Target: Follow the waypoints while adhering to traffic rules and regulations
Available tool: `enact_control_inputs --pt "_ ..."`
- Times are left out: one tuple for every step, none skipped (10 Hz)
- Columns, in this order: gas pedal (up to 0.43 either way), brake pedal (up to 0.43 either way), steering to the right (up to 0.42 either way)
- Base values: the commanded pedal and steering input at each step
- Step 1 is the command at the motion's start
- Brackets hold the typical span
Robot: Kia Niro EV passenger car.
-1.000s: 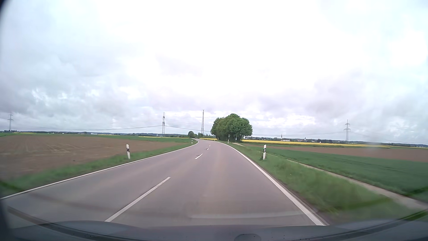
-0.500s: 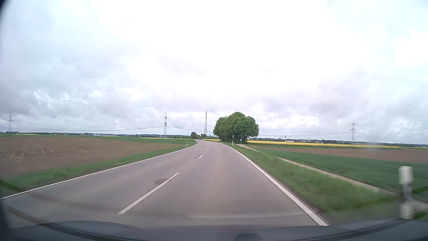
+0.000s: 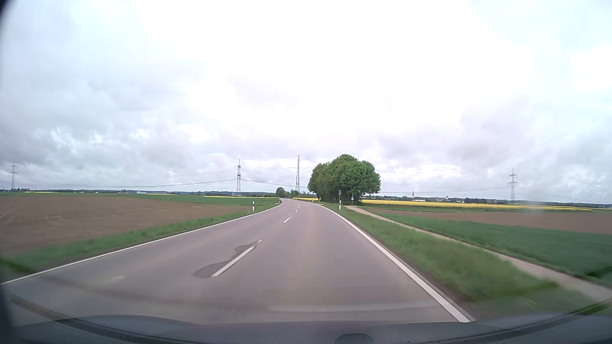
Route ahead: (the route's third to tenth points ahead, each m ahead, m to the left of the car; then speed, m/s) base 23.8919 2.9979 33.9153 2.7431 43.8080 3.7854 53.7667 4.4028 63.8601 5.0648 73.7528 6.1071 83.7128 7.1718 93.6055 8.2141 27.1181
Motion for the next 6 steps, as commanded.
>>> enact_control_inputs --pt "0.228 0.000 -0.006" --pt "0.240 0.000 -0.006" --pt "0.240 0.000 -0.006" --pt "0.240 0.000 -0.006" --pt "0.240 0.000 -0.006" --pt "0.240 0.000 -0.006"
